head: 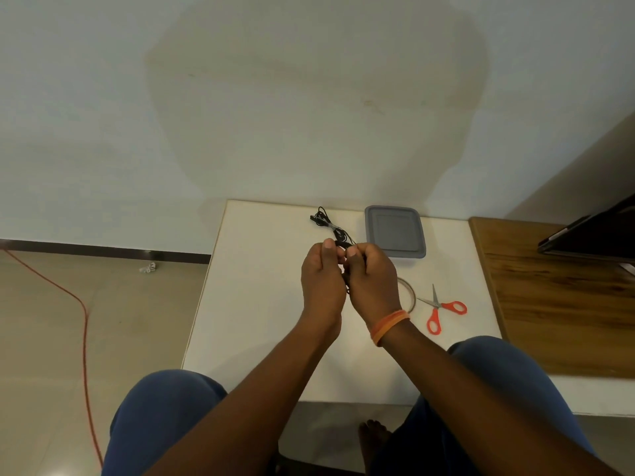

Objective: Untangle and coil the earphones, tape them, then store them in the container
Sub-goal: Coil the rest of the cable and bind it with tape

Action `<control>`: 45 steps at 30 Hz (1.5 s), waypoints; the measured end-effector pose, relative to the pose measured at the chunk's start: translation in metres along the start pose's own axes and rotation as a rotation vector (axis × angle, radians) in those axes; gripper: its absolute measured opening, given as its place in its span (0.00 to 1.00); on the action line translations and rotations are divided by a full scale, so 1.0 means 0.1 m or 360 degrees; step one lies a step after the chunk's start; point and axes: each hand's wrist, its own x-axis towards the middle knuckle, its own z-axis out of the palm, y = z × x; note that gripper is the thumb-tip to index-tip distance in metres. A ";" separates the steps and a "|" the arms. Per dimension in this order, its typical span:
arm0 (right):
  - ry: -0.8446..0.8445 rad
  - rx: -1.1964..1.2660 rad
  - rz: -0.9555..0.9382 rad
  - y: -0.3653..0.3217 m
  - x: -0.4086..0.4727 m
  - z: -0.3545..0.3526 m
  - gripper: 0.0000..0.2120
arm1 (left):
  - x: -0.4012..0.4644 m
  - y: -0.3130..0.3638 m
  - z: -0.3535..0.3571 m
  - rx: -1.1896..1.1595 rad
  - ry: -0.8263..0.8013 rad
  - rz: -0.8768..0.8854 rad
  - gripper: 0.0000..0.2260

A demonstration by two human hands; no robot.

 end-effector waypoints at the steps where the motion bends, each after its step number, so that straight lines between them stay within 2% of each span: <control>1: -0.0012 -0.0042 -0.0068 -0.01 -0.01 0.00 0.09 | 0.02 0.02 -0.01 -0.0026 0.0003 -0.0072 0.16; 4: -0.0179 -0.0241 -0.0153 -0.01 0.00 0.01 0.09 | 0.10 0.06 -0.09 -0.0205 -0.0028 -0.0399 0.16; 7: -0.0346 -0.0410 -0.0087 0.01 0.07 0.01 0.09 | 0.16 -0.01 -0.13 -0.0106 0.0008 -0.0423 0.17; 9: -0.0322 -0.0380 -0.0037 0.03 0.11 -0.02 0.09 | 0.16 -0.08 -0.10 -0.0130 -0.0018 -0.0419 0.17; 13: -0.0134 -0.0225 -0.0090 0.05 0.01 -0.02 0.08 | 0.14 -0.09 -0.08 -0.0558 -0.0232 -0.0660 0.16; 16: -0.0083 -0.0142 -0.0102 0.03 -0.11 0.06 0.11 | 0.12 -0.08 -0.10 -0.0552 -0.0288 -0.0598 0.16; 20: -0.0136 -0.0180 -0.0191 0.04 -0.21 0.17 0.13 | 0.15 -0.11 -0.13 -0.0510 -0.0291 -0.0562 0.19; 23: -0.0258 -0.0176 -0.0222 0.01 -0.21 0.14 0.16 | 0.18 -0.12 -0.17 -0.0739 -0.0368 -0.0686 0.20; 29: -0.0447 -0.0491 -0.0437 -0.02 -0.18 0.04 0.18 | 0.20 -0.04 -0.23 -0.0921 -0.0436 -0.0712 0.14; 34: -0.0434 -0.1046 -0.0460 0.00 -0.20 0.06 0.26 | 0.13 -0.05 -0.20 -0.0916 -0.0484 -0.0786 0.13; 37: -0.0314 -0.1160 -0.0497 0.02 -0.20 0.03 0.19 | 0.16 -0.06 -0.19 -0.0582 -0.0469 -0.0637 0.14; 40: -0.0248 -0.1304 -0.0634 0.05 -0.11 -0.01 0.14 | 0.22 -0.05 -0.19 -0.0141 -0.0460 -0.0258 0.17; 42: -0.0185 -0.1410 -0.0718 0.04 -0.07 -0.01 0.12 | 0.24 0.00 -0.22 -0.0111 -0.0494 -0.0150 0.17; 45: -0.0120 -0.1531 -0.0805 0.02 -0.10 -0.02 0.14 | 0.27 0.05 -0.28 -0.0151 -0.0531 -0.0179 0.16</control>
